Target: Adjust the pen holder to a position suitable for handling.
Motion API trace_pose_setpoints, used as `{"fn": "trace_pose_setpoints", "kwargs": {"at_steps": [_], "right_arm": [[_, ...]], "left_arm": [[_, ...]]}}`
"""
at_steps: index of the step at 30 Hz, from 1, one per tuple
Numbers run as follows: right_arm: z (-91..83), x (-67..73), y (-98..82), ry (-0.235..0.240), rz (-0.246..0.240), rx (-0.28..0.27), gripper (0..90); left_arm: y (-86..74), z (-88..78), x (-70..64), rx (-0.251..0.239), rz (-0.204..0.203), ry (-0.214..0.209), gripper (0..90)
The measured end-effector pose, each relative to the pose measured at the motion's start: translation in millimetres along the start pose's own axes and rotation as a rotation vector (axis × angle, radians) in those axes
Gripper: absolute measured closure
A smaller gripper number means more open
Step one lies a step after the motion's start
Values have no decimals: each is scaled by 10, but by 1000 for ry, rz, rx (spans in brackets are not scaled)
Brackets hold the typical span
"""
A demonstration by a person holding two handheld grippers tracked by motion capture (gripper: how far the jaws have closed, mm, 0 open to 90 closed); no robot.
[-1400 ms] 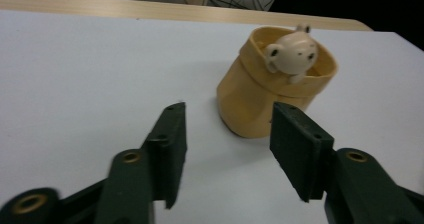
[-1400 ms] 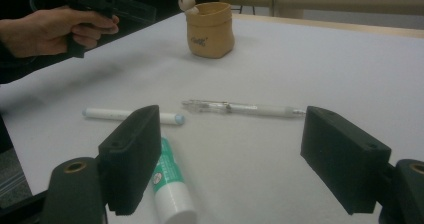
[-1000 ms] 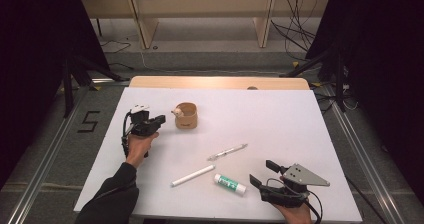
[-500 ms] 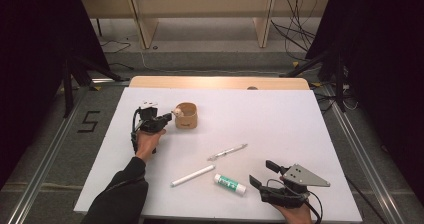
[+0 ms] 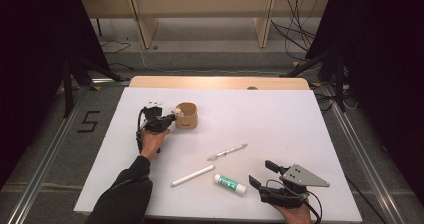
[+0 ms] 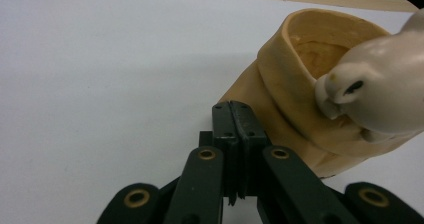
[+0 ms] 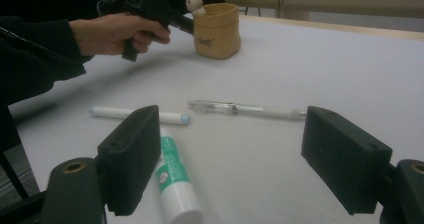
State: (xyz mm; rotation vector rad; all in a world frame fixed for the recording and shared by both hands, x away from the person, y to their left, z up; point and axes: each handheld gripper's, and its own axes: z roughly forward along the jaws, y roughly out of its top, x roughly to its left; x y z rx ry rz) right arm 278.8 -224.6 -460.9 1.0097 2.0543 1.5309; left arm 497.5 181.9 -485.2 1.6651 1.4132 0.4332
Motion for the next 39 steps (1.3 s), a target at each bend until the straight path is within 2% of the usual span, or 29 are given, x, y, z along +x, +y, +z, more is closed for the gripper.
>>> {"fn": "trace_pose_setpoints", "kwargs": {"at_steps": [4,9,15,18,22,39], "right_arm": [[7,2,1,0,4,2,245],[11,1,3,0,3,2,246],[13,0,3,-1,4,2,246],[10,-5,0,0,4,0,246],[2,-15,1,1,5,0,246],[8,-13,-1,2,7,1,246]], "left_arm": [[7,22,-21,-2,-1,30,890],[16,40,-35,2,-11,28,891],[44,122,-168,10,-6,22,890],[61,174,-291,20,15,28,890],[75,213,-381,33,33,29,890],[79,331,-650,46,24,-2,890]]}}
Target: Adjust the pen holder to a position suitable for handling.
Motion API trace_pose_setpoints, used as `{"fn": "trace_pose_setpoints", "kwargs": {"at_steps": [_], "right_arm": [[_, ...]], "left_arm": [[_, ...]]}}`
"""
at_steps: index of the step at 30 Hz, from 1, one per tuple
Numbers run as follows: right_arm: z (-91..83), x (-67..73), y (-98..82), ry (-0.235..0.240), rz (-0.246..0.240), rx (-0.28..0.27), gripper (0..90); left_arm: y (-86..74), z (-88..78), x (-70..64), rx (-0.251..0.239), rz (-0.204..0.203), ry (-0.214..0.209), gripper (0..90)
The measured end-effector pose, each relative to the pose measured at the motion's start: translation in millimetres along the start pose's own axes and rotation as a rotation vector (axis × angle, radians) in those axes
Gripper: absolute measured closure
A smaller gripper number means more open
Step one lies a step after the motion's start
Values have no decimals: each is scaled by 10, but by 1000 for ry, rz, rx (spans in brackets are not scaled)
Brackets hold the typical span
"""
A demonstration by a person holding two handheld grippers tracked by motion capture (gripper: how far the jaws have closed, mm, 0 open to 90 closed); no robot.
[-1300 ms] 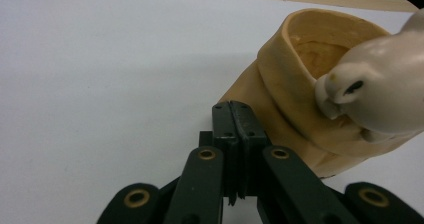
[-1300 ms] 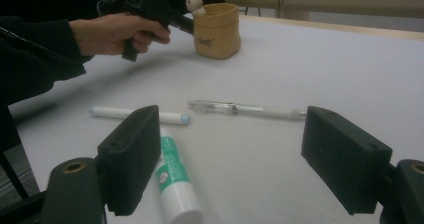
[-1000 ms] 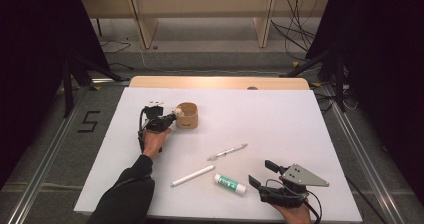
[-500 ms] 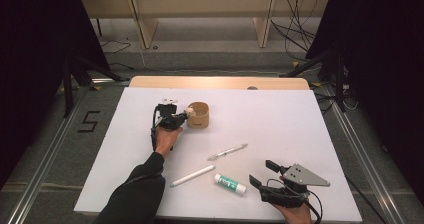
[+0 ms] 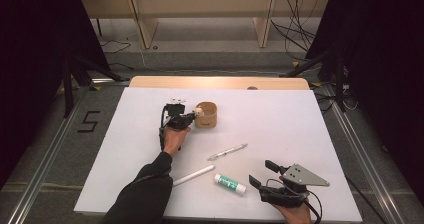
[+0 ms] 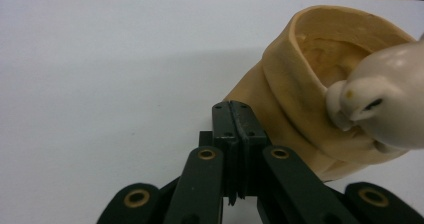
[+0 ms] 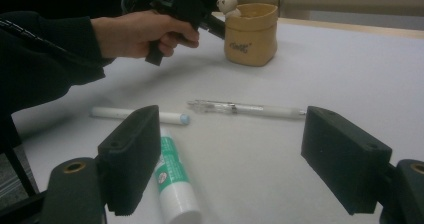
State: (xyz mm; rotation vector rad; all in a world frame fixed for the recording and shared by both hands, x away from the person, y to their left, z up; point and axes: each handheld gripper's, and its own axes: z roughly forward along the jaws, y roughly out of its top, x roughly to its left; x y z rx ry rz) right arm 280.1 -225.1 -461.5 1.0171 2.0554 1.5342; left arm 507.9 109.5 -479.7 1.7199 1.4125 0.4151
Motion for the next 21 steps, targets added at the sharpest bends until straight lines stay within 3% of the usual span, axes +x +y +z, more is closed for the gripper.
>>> {"fn": "trace_pose_setpoints", "kwargs": {"at_steps": [11,21], "right_arm": [[-5,-3,1,3,1,-1,246],[-6,-6,-2,3,4,0,246]], "left_arm": [[19,85,-198,11,28,-27,890],[20,110,-229,11,28,-43,889]]}}
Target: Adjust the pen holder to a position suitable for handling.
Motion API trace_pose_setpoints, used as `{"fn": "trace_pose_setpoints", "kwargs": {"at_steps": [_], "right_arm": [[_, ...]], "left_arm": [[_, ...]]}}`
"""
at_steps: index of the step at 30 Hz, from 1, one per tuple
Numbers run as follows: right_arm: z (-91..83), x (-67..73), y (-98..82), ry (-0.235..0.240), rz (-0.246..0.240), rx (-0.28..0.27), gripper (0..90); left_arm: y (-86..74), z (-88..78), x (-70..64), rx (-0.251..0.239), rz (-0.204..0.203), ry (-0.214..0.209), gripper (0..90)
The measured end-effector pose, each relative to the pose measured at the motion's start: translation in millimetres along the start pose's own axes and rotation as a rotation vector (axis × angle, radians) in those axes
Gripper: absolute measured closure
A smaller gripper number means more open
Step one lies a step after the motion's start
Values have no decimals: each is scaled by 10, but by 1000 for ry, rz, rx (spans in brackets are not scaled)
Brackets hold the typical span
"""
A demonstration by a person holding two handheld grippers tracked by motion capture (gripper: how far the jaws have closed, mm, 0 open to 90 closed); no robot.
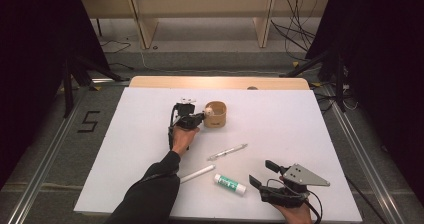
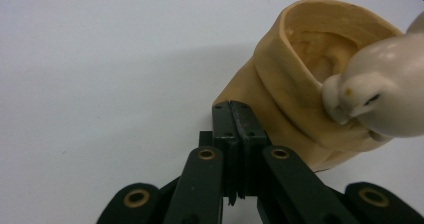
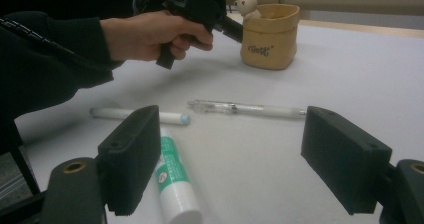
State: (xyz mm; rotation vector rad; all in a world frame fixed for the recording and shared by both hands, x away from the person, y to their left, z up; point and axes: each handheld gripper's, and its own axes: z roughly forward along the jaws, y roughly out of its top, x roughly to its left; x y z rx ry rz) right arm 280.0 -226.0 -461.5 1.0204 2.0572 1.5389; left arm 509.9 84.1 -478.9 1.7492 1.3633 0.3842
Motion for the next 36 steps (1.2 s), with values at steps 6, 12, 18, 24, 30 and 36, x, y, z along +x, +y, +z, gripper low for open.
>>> {"fn": "trace_pose_setpoints", "kwargs": {"at_steps": [6,12,18,24,30,36], "right_arm": [[-10,-1,1,-4,2,-7,246],[-2,-5,-2,-5,4,-4,246],[8,10,1,-3,1,-1,246],[8,11,-1,-4,3,-1,246],[10,13,-1,-2,2,0,246],[18,36,-3,8,-3,11,245]], "left_arm": [[-13,-68,44,-5,22,7,840],[-4,-251,164,27,34,-54,687],[-33,-461,149,87,100,-122,490],[-117,-660,119,101,140,-166,367],[-194,-846,109,89,158,-214,321],[-290,-922,75,90,171,-237,269]]}}
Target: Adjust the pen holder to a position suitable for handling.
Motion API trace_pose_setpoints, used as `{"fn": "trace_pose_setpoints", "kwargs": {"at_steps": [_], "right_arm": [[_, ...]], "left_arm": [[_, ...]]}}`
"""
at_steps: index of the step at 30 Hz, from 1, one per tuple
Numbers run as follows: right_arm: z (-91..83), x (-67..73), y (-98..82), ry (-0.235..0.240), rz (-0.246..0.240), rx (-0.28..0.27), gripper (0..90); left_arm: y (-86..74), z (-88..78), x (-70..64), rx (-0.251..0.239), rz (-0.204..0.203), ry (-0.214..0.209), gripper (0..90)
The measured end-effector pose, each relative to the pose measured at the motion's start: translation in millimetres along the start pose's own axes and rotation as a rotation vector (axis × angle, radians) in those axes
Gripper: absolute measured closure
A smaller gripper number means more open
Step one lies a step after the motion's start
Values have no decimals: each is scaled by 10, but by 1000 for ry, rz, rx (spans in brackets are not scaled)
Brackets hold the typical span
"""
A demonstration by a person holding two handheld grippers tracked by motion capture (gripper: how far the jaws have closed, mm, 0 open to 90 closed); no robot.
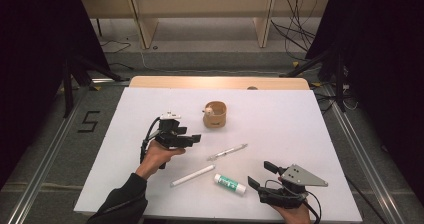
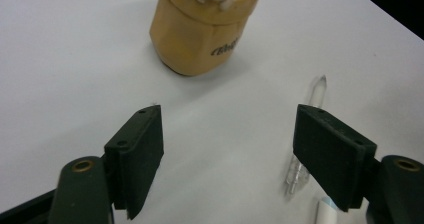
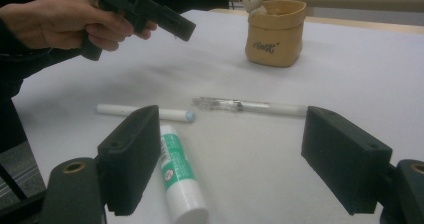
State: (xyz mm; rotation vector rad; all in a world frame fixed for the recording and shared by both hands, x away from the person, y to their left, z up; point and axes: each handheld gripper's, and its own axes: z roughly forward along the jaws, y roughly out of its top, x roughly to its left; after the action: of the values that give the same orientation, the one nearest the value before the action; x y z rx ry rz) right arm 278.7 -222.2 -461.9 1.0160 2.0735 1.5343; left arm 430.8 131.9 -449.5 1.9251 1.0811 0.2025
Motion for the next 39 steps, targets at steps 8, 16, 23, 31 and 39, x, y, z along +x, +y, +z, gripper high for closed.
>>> {"fn": "trace_pose_setpoints", "kwargs": {"at_steps": [8,16,23,31,39], "right_arm": [[15,17,-4,14,-8,19,245],[67,46,-17,41,-21,60,244],[109,83,-24,57,-41,95,243],[160,126,-8,74,-59,142,243],[220,154,-15,90,-80,180,244]], "left_arm": [[-41,-59,-91,-7,23,-41,235],[-68,-75,-167,-2,41,-70,214],[-90,-109,-219,-7,53,-87,203],[-150,-193,-260,-49,40,-123,201],[-241,-236,-255,-65,33,-141,198]]}}
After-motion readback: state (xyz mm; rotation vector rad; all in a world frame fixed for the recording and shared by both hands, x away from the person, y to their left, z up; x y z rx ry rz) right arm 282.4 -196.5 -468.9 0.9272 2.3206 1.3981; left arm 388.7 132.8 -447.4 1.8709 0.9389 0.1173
